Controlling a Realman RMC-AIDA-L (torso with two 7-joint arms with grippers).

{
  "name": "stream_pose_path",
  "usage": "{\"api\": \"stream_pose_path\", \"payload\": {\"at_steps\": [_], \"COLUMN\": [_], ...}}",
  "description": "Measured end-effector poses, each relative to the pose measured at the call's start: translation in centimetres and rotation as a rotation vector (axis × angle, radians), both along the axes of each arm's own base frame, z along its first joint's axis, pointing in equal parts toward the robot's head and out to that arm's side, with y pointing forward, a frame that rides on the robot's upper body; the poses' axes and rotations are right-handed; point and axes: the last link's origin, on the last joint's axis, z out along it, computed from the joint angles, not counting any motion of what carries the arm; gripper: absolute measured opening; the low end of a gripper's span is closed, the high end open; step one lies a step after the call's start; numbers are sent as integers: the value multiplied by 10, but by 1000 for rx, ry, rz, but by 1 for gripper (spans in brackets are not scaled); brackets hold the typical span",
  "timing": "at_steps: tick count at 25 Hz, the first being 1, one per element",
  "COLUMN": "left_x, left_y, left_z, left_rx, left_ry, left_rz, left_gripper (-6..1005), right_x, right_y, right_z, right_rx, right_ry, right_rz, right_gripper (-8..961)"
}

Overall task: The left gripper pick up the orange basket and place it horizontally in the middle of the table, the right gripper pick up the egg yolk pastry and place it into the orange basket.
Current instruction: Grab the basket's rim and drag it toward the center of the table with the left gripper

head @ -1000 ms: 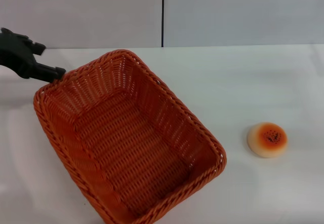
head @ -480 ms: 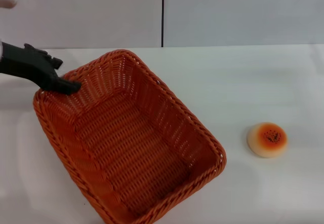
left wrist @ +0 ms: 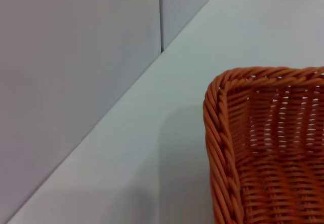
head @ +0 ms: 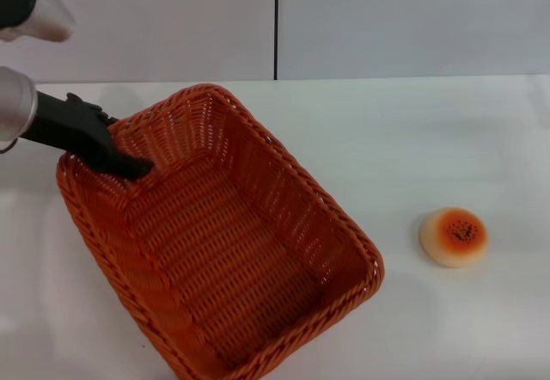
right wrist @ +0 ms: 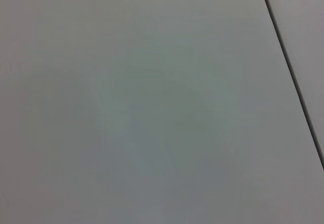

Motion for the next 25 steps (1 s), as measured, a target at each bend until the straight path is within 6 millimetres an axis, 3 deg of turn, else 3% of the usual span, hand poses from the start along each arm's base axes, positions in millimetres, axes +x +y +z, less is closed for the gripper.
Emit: {"api": "stream_pose_path", "payload": {"at_steps": [14,18,25], "left_x": [2,13,32], "left_y": [2,4,7], "left_z": [-8,-17,-19], "left_rx": [-15,-13,16], "left_ry": [82,125,101], "left_rz": [-21,-47,2], "left_gripper": [763,532,321], "right_x": [8,8,10], "right_y": [-4,-4,-5], "right_z": [-3,-3,-1], "right_rx": [-7,-4,7], "right_ry": [4,3,7], "right_rz": [-40,-41,-49], "right_gripper": [552,553,552]}}
